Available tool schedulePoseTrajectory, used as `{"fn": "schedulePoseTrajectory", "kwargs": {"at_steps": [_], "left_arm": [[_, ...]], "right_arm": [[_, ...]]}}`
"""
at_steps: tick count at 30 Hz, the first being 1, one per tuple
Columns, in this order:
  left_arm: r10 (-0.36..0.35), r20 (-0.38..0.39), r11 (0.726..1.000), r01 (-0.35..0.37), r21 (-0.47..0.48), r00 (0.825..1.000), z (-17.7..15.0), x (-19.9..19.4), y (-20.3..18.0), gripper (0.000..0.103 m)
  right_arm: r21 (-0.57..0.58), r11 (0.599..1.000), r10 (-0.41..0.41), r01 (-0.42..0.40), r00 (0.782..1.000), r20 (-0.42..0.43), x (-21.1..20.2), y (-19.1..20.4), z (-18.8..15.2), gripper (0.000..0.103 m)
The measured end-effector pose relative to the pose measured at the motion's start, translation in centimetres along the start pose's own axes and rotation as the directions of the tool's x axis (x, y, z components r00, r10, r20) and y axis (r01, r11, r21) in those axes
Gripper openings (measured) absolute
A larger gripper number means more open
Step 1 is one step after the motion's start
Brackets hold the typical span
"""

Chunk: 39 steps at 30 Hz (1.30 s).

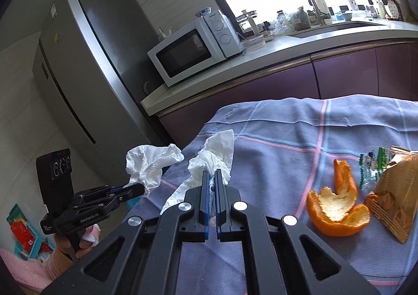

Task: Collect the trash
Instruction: 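Carry the tissue with left tool to the teal bin while right tool carries its tissue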

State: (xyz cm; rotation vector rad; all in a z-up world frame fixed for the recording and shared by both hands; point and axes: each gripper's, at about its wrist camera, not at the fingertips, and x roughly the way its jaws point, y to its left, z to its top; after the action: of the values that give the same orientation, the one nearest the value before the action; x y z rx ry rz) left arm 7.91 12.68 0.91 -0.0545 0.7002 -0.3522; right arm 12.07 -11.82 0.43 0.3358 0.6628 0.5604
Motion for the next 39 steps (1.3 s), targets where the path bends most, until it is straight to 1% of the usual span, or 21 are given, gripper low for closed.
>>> {"fn": "schedulePoseTrajectory", "kwargs": {"at_steps": [7,17,39], "left_arm": [[0.033,0.006,0.999,-0.033,-0.028,0.999,-0.8,-1.1,1.8,0.011],[0.078,0.020,0.996,-0.077,-0.053,0.997,-1.2,-2.4,3.3,0.011],[0.152,0.049,0.980,-0.144,-0.137,0.987,-2.6,-5.4,7.5,0.011]], "right_arm": [[-0.030,0.998,0.046,-0.047,0.998,-0.043,2.2,2.3,-0.3,0.003],[-0.066,0.993,0.093,-0.100,0.991,-0.097,5.0,4.9,-0.3,0.003],[-0.117,0.977,0.154,-0.176,0.972,-0.179,9.5,9.0,-0.1,0.003]]}}
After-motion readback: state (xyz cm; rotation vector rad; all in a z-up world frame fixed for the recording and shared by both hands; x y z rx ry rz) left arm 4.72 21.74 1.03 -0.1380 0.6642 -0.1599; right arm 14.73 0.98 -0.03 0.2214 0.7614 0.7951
